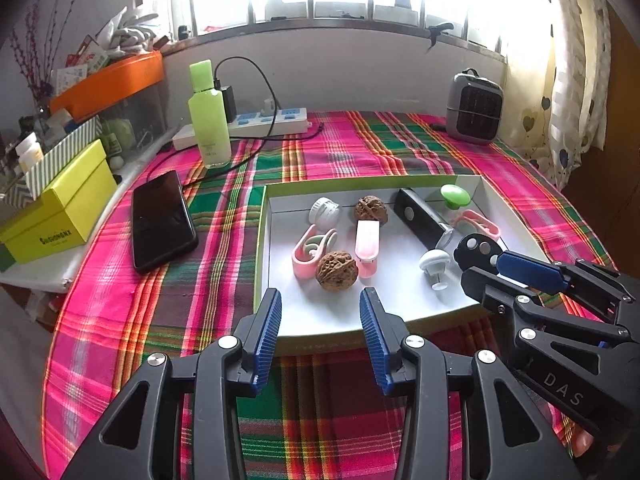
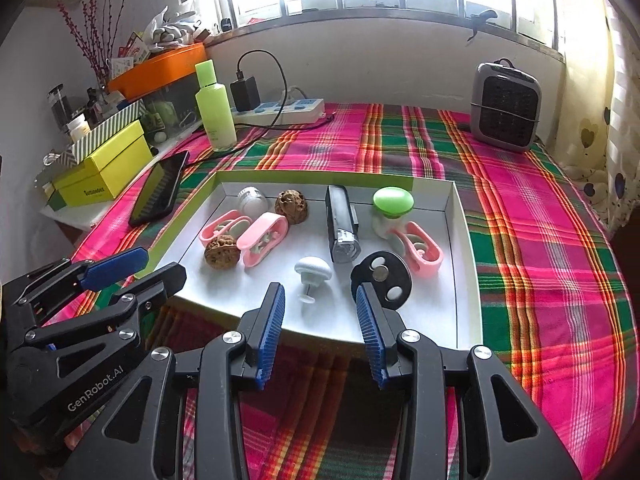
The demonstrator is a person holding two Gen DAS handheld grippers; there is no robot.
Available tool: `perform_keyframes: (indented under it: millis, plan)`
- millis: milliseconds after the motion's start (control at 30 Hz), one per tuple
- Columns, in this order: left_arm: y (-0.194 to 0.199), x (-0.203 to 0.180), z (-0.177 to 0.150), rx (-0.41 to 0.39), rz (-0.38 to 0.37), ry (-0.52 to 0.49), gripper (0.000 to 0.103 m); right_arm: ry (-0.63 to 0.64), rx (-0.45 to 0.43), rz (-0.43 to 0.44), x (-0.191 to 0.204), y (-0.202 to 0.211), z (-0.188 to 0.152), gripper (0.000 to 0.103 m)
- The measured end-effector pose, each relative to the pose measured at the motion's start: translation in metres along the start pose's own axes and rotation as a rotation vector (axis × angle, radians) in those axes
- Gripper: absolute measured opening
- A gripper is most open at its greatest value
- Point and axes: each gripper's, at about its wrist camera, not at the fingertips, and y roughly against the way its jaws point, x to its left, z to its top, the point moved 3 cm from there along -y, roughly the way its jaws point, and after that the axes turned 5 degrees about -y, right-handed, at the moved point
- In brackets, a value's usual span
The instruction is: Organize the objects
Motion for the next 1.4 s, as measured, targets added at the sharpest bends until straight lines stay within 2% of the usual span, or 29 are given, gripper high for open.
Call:
perform_keyframes:
  millis: [533, 1100, 1400]
  plan:
    - [0.027, -0.011, -0.025, -0.008, -0.017, 0.007, 0.04, 0.011, -0.038, -0.023, 0.002, 0.031, -0.02, 0.04]
    - [0.033, -0.026, -0.068, 0.055, -0.019, 0.007, 0.04, 0.004, 0.025, -0.098, -0.006, 0.042, -0.067, 0.04]
    - [0.03, -0.03, -0.08, 0.096, -0.005, 0.01, 0.04, 0.001, 0.054, -0.122, -0.007, 0.04, -0.08, 0.04]
